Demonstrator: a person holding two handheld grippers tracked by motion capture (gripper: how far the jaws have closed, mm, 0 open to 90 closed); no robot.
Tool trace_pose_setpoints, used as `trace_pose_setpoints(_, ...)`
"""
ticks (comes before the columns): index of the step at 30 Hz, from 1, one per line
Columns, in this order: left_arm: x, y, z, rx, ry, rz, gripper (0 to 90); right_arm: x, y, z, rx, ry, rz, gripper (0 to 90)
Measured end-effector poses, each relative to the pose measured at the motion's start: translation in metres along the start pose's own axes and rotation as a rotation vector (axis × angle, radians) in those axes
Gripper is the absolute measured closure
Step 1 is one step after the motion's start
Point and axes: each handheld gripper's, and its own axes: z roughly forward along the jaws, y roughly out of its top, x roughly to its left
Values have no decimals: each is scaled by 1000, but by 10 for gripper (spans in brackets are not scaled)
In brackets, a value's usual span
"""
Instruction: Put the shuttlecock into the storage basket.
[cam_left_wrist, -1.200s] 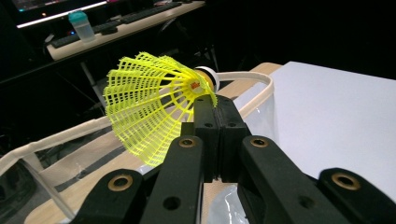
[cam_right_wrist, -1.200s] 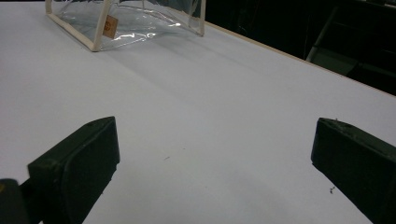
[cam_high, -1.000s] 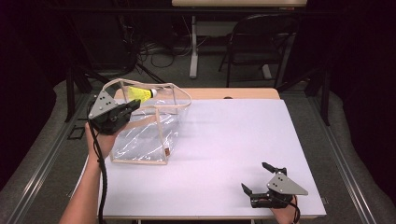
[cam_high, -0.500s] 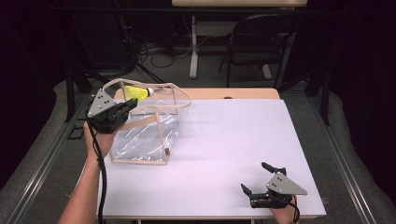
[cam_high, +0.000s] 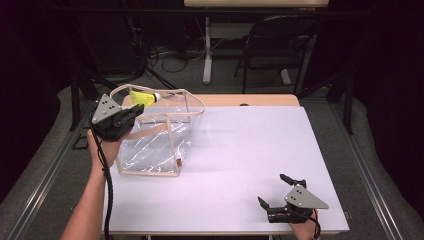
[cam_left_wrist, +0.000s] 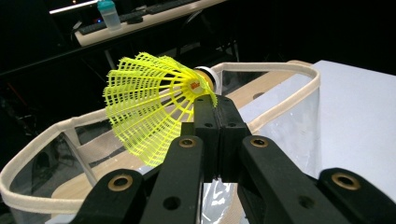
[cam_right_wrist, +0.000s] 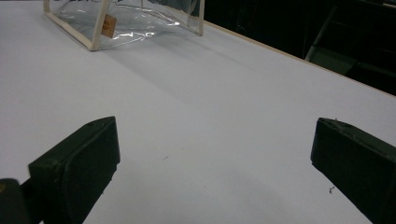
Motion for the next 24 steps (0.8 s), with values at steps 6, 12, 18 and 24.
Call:
trace_pose_setpoints(6, 4, 0, -1, 12, 14, 2, 895, -1, 0, -1, -2, 0, 3, 7)
trace_pose_setpoints(12, 6, -1, 3, 36, 20, 1, 895, -1, 0, -1, 2, 2, 4, 7)
trace_pose_setpoints(18, 9, 2, 8, 55, 17, 2, 895, -1, -1, 0, 6, 3, 5, 8)
trace_pose_setpoints(24, 10, 6, 11, 72, 12, 9, 895, -1, -1, 0, 11, 9, 10, 7)
